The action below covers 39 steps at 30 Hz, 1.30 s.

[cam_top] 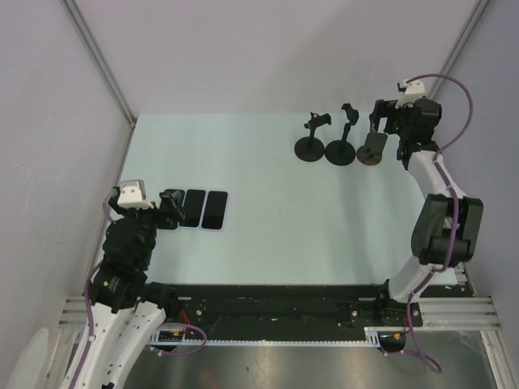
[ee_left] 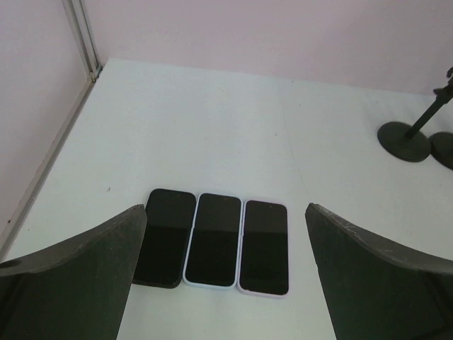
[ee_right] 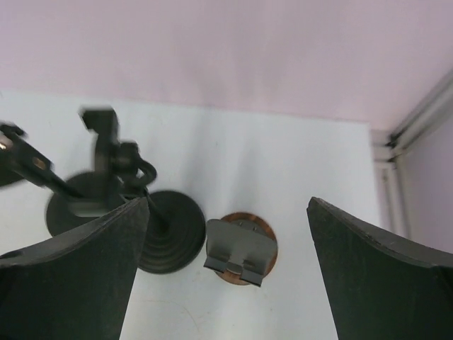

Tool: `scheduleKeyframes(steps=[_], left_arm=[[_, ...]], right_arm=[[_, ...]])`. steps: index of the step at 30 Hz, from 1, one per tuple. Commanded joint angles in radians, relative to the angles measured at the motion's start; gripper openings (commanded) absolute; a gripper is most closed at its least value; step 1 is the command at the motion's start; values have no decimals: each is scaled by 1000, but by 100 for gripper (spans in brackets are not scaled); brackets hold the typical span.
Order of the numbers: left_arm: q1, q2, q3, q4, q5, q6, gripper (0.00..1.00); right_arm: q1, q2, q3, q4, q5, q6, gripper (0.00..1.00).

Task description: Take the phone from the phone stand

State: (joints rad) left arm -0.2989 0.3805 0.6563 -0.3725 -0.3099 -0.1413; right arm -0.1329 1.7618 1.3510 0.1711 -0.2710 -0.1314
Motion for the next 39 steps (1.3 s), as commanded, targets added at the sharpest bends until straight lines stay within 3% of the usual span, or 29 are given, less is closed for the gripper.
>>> scheduleKeyframes(steps=[1, 9, 17, 25, 39], left_arm=[[15, -77, 2, 41, 15, -17, 100], [15, -218, -3, 53, -57, -21, 100], [17, -330, 19, 73, -175, 11, 100], [17, -403, 78, 69, -209, 65, 100], [15, -350, 144, 64, -187, 43, 100]], right_arm=[[16, -252, -64, -47, 227, 114, 100], [41, -678, -216, -206, 443, 332, 100], [67, -1057, -329, -154, 521, 415, 100], [240, -1217, -388, -165, 622, 268, 100], [368, -1348, -484, -139, 699, 134, 100]])
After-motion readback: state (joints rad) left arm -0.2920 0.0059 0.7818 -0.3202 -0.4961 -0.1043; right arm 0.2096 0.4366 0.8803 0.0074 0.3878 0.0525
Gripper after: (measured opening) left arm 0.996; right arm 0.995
